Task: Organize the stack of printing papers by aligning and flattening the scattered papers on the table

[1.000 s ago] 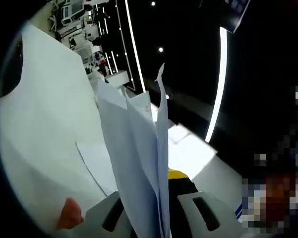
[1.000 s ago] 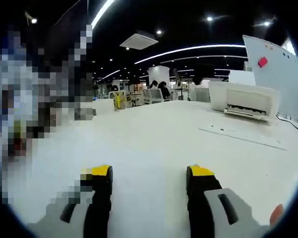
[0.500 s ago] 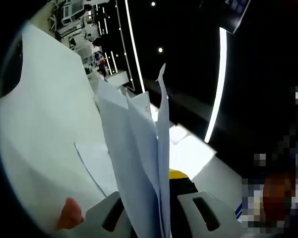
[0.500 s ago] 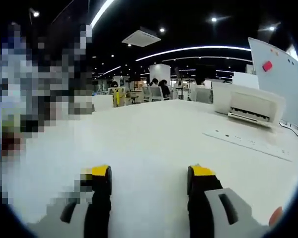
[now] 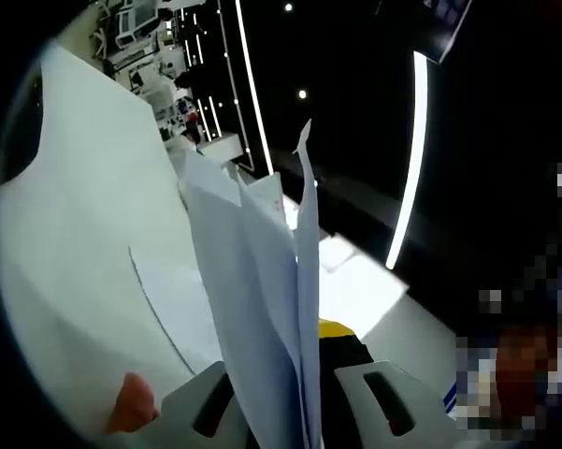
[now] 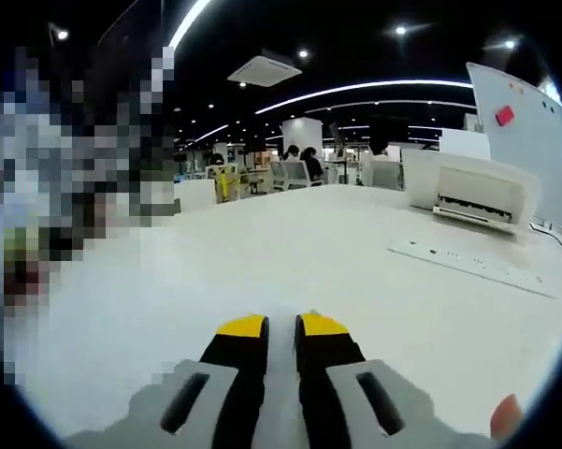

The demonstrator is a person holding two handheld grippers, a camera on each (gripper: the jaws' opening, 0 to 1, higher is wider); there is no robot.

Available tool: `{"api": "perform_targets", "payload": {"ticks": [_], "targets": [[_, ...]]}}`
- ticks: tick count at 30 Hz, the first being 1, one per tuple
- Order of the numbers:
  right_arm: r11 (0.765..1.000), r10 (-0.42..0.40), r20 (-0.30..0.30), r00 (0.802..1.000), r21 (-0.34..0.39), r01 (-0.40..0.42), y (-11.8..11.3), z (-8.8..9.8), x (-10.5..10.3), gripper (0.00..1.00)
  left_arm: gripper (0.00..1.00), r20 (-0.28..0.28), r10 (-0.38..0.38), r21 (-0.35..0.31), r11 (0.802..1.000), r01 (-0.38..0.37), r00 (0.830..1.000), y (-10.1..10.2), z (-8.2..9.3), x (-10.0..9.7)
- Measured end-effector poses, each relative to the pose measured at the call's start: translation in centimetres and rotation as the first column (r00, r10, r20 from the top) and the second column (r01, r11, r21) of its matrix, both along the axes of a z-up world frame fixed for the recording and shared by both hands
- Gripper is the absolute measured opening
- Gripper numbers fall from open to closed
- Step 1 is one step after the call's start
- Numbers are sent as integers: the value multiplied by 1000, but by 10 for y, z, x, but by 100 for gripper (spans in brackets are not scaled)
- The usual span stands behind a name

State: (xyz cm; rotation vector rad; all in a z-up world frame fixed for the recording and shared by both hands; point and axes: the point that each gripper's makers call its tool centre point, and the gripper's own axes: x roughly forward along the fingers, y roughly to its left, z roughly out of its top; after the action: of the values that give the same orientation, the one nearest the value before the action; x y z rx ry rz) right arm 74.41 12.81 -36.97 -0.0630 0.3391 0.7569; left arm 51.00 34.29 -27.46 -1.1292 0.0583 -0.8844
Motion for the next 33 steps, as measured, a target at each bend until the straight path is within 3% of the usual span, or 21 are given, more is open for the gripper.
{"api": "perform_targets", "payload": {"ticks": [7,9,12,17,18,21,24,26,29,33], "targets": [[999,1,-58,998,48,1,0,1,-5,0,6,-2,1,0,1000,-1,1000,3,0,3],[993,11,-130,991,116,4,4,2,-10,0,6,0,1,-1,1000,-1,1000,3,0,2],[987,8,-159,987,161,18,1,9,-12,0,6,1,1,-2,1000,-1,1000,3,0,2],[989,95,-175,980,128,-73,12,0,-29,0,6,4,1,-2,1000,-1,1000,1,0,0],[984,133,-161,978,143,-110,19,2,-33,0,6,4,0,-2,1000,0,1000,1,0,0],[973,196,-214,957,164,-162,28,-1,-47,0,6,5,0,-2,1000,0,1000,0,1,-1],[961,231,-239,943,208,-183,32,3,-55,8,6,5,1,-2,1000,-1,1000,0,1,-1],[957,242,-219,945,213,-196,32,5,-55,16,6,5,1,-1,1000,-1,1000,0,1,-1],[970,232,-94,968,97,-223,32,4,-44,32,6,5,1,2,1000,-1,1000,-1,0,-1],[968,244,-67,968,85,-238,45,3,-44,44,6,1,1,5,1000,-1,1000,-1,0,0]]}}
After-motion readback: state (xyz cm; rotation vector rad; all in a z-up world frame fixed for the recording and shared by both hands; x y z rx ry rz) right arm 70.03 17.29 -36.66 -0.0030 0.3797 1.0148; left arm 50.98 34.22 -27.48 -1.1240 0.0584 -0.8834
